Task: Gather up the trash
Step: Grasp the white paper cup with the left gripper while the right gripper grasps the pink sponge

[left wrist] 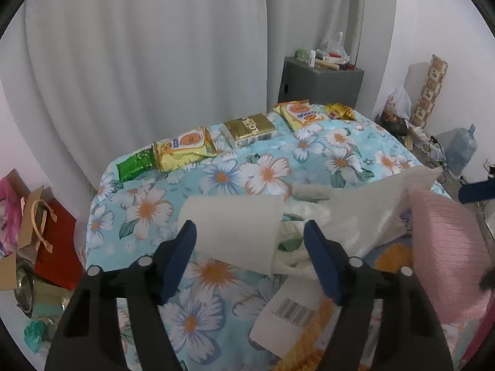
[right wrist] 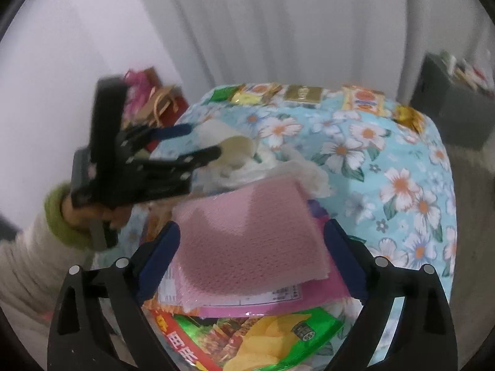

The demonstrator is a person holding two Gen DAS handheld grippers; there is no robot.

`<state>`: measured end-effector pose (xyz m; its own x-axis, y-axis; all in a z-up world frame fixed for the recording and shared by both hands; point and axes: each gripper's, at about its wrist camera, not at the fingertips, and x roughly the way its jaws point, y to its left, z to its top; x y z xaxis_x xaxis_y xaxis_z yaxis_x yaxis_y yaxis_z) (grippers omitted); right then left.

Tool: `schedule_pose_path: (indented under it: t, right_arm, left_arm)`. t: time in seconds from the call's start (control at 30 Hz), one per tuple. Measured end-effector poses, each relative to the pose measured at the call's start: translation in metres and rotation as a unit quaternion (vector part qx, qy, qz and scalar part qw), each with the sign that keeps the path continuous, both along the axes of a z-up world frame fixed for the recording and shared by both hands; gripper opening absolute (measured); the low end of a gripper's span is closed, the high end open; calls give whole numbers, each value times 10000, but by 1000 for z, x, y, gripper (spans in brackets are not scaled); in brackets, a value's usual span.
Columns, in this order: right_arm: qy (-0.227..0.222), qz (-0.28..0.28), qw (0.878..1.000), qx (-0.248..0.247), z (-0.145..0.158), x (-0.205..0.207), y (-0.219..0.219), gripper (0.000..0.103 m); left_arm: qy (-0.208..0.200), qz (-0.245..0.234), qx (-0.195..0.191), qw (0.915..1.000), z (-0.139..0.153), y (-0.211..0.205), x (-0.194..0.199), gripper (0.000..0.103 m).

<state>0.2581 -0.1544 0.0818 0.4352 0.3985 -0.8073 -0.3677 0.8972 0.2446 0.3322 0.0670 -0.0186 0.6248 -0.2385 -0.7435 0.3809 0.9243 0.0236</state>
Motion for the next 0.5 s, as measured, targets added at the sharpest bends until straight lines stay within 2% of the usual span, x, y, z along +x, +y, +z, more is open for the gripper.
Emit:
schedule_pose_path:
  t: [0.27, 0.5]
  right_arm:
    - [-116, 281, 9986, -427, -12, -5, 14, 95]
    - [-180, 399, 9981, -437, -10, -9, 14, 95]
  left_arm:
    - [264, 259, -12, 9993, -8, 5, 12, 47]
    - [38, 355, 78, 9993, -1, 5, 9, 30]
